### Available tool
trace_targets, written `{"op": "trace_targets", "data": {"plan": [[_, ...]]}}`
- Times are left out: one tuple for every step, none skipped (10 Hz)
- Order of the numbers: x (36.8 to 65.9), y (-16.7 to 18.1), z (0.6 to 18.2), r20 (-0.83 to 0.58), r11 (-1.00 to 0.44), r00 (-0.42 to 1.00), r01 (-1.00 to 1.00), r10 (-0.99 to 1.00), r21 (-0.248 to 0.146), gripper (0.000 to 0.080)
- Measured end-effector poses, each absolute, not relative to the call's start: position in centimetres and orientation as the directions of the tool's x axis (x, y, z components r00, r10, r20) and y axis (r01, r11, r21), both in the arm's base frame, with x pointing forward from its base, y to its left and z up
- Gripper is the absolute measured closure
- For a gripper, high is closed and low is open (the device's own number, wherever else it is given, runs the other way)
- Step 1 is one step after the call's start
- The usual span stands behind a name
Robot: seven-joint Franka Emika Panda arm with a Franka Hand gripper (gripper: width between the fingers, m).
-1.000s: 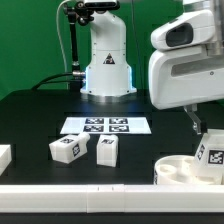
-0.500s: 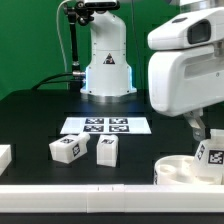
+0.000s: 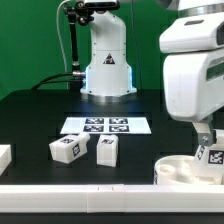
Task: Assemble stool
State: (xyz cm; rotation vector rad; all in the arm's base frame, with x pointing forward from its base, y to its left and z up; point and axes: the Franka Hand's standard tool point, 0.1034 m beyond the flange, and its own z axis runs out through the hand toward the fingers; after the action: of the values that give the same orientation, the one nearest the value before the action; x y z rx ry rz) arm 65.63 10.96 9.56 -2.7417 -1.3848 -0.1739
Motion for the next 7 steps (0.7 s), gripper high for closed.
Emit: {"op": "trace_targets", "data": {"plan": [[65.5, 10.9, 9.4, 0.125, -0.551, 0.547, 0.834, 0.828, 0.002, 0.015], [65.3, 10.8, 9.2, 0.123, -0.522, 0.517, 0.853, 0.847, 0.006, 0.015], [65.1, 10.6, 8.9, 0.119, -0.472, 0.467, 0.882, 0.876, 0.009, 0.015], [65.0, 10.3, 8.7, 0.112, -0.394, 0.39, 0.919, 0.914, 0.018, 0.015], [65.0, 10.0, 8.4, 0.101, -0.33, 0.326, 0.944, 0.94, 0.025, 0.015], [64.9, 10.0, 8.1, 0.099, -0.309, 0.305, 0.951, 0.947, 0.024, 0.015], [64.8, 10.0, 8.0, 0.098, -0.318, 0.315, 0.948, 0.944, 0.021, 0.015]]}}
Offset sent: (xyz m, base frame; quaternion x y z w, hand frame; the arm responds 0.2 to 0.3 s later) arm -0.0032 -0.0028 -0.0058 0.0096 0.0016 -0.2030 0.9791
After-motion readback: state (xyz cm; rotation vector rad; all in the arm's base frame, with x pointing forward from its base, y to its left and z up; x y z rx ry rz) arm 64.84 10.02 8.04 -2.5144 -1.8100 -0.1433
